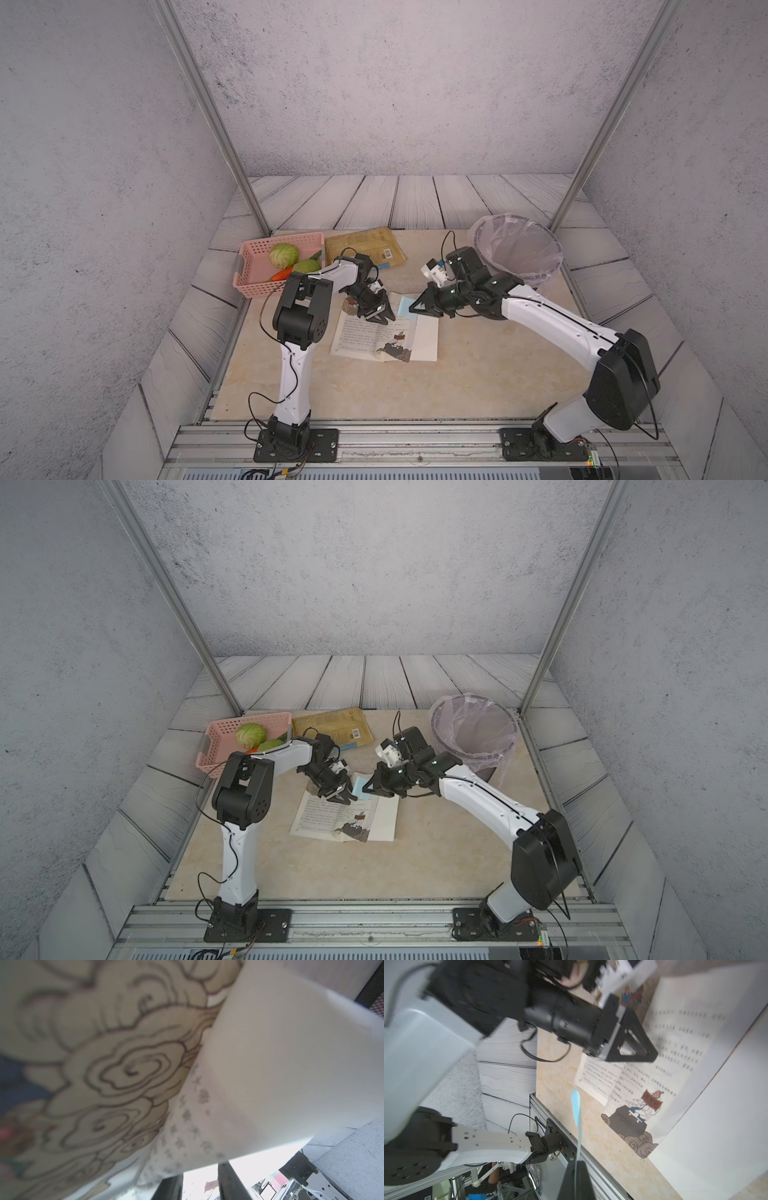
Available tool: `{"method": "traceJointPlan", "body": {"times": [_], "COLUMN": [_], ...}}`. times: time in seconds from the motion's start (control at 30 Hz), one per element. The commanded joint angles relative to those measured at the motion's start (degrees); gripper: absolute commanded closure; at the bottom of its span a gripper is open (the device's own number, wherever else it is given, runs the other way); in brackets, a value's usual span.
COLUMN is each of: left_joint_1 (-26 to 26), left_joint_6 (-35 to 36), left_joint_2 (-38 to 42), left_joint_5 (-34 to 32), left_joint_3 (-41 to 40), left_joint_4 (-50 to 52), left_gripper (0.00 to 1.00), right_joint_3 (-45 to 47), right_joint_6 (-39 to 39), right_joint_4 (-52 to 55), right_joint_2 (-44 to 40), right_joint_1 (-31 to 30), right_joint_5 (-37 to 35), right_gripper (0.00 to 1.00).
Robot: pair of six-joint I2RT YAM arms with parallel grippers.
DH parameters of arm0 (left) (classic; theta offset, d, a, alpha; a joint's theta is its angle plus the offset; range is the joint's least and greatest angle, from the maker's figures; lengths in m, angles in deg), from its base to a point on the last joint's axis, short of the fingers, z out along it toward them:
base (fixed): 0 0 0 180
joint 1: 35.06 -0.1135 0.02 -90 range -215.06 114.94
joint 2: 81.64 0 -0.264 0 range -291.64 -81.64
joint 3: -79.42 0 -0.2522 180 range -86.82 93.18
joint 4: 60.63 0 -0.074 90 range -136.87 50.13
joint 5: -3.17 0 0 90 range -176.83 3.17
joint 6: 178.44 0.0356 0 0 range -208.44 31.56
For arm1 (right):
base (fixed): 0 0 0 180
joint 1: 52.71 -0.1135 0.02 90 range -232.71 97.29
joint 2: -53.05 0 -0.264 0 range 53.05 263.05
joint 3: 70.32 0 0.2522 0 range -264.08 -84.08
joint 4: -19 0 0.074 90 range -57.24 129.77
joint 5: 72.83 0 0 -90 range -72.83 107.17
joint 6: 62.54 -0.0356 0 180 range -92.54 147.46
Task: Peel off the used sticky note
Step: Tear off the note from the book, then close the book at the center of the board, then place the note in the trash bin.
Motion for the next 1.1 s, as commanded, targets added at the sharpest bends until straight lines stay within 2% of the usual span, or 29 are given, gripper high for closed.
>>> {"method": "traceJointPlan", "body": {"times": [0.0, 0.17, 0.27, 0.4, 0.5, 0.57, 0.6, 0.67, 0.7, 0.77, 0.9, 1.07], "left_joint_1": [-1.4, -5.5, -9.6, -16.0, -20.3, -21.3, -21.2, -20.5, -19.9, -18.3, -16.0, -15.0], "left_joint_6": [0.5, -0.6, -2.0, -3.3, -3.4, -1.8, -0.6, -0.3, -0.3, 0.3, 0.0, -0.6], "left_joint_2": [4.2, 14.9, 20.5, 26.0, 28.9, 30.6, 31.9, 33.1, 33.3, 32.6, 28.3, 18.5], "left_joint_5": [-0.3, 7.7, 11.1, 10.5, 9.1, 5.8, 4.7, 5.0, 5.2, 4.0, -2.7, -10.5], "left_joint_3": [0.1, -0.1, -2.1, -5.6, -7.1, -7.2, -7.5, -8.7, -9.5, -10.7, -13.4, -15.3], "left_joint_4": [2.7, 1.8, -0.3, -2.7, -3.8, -2.8, -2.7, -3.6, -4.3, -4.8, -6.3, -7.4], "left_gripper": [0.65, 0.63, 0.62, 0.62, 0.62, 0.61, 0.61, 0.6, 0.6, 0.6, 0.6, 0.63], "right_joint_3": [-6.9, -16.8, -18.7, -19.9, -20.0, -19.8, -20.1, -21.1, -21.8, -23.7, -24.7, -24.8], "right_joint_6": [5.9, 14.5, 18.2, 21.8, 23.1, 23.8, 24.1, 24.5, 24.9, 25.4, 25.7, 26.0], "right_joint_4": [12.2, 20.8, 22.1, 23.3, 23.2, 23.2, 23.6, 24.8, 25.9, 27.8, 28.9, 29.9], "right_joint_2": [-4.5, -11.2, -13.2, -11.4, -8.6, -6.5, -4.7, -2.2, -1.1, 0.1, -0.7, -3.5], "right_joint_1": [4.1, 10.8, 15.4, 20.6, 24.1, 25.9, 27.0, 28.3, 28.6, 28.9, 28.9, 28.9], "right_joint_5": [-7.2, -24.4, -30.0, -34.4, -34.3, -33.8, -33.2, -31.9, -31.4, -31.2, -32.1, -32.7], "right_gripper": [1.0, 1.0, 1.0, 1.0, 1.0, 1.0, 0.96, 0.73, 0.58, 0.42, 0.27, 0.2]}}
